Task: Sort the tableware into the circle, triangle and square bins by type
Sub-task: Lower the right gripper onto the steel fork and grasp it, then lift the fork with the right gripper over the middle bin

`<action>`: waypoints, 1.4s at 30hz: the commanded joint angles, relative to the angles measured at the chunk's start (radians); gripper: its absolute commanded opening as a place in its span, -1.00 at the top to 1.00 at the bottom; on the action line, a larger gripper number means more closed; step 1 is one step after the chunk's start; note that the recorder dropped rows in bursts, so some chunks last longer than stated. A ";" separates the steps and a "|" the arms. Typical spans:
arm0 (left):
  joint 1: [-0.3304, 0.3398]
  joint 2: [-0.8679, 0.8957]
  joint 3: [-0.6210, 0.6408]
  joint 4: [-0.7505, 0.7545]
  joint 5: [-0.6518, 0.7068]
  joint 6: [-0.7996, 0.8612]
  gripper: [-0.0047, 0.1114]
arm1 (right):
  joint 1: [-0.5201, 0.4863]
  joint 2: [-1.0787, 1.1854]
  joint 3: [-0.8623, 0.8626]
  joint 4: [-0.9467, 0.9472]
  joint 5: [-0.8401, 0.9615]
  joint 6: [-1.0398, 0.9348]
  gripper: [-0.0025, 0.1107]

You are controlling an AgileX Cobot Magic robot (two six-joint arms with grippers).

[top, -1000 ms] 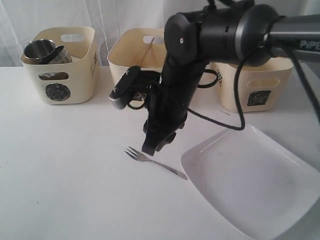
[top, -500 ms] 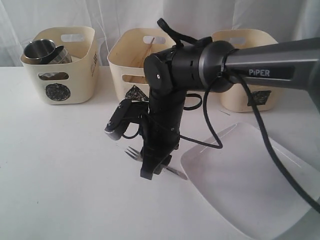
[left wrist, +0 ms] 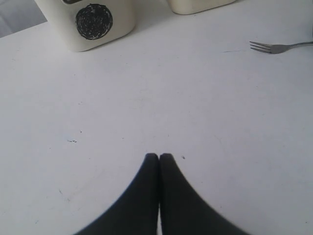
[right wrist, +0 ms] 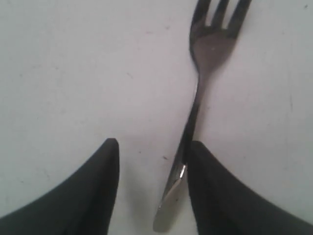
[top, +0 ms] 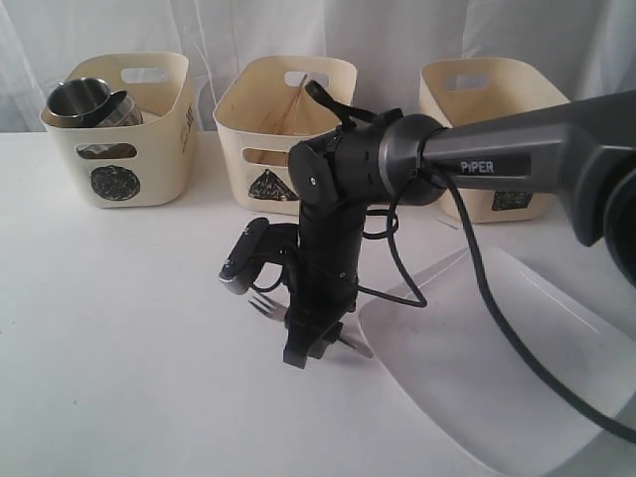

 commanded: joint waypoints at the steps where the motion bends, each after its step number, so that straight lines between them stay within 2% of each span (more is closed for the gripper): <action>1: -0.005 -0.005 0.004 0.000 0.004 -0.001 0.92 | -0.022 0.007 0.007 -0.008 -0.028 -0.004 0.20; 10: -0.005 -0.005 0.004 0.000 0.004 -0.001 0.92 | -0.031 0.043 0.005 -0.006 -0.042 0.015 0.20; 18: -0.005 -0.005 0.004 0.000 0.004 -0.001 0.92 | -0.031 0.077 0.005 0.109 -0.030 0.028 0.23; 21: -0.005 -0.005 0.004 0.000 0.004 -0.001 0.92 | -0.031 0.077 -0.004 0.137 -0.012 0.028 0.46; 25: -0.005 -0.005 0.004 0.000 0.004 -0.001 0.92 | -0.029 0.077 -0.037 0.173 0.017 0.028 0.96; 28: -0.005 -0.005 0.004 0.005 0.004 -0.001 0.92 | -0.027 0.060 -0.043 0.256 0.007 0.028 0.96; 30: -0.005 -0.005 0.004 0.005 0.004 -0.001 0.92 | -0.029 0.017 0.009 0.370 -0.091 0.001 0.96; 34: -0.005 -0.005 0.004 0.005 0.004 -0.001 0.92 | -0.068 -0.143 0.230 0.535 -0.390 -0.038 0.96; 36: -0.005 -0.005 0.004 0.005 0.004 -0.001 0.92 | -0.103 -0.278 0.389 0.732 -0.651 -0.128 0.96; 40: -0.005 -0.005 0.004 0.005 0.004 -0.001 0.92 | -0.135 -0.391 0.490 0.911 -0.884 -0.161 0.96; 42: -0.005 -0.005 0.004 0.005 0.004 -0.001 0.92 | -0.155 -0.424 0.495 0.969 -0.966 -0.100 0.96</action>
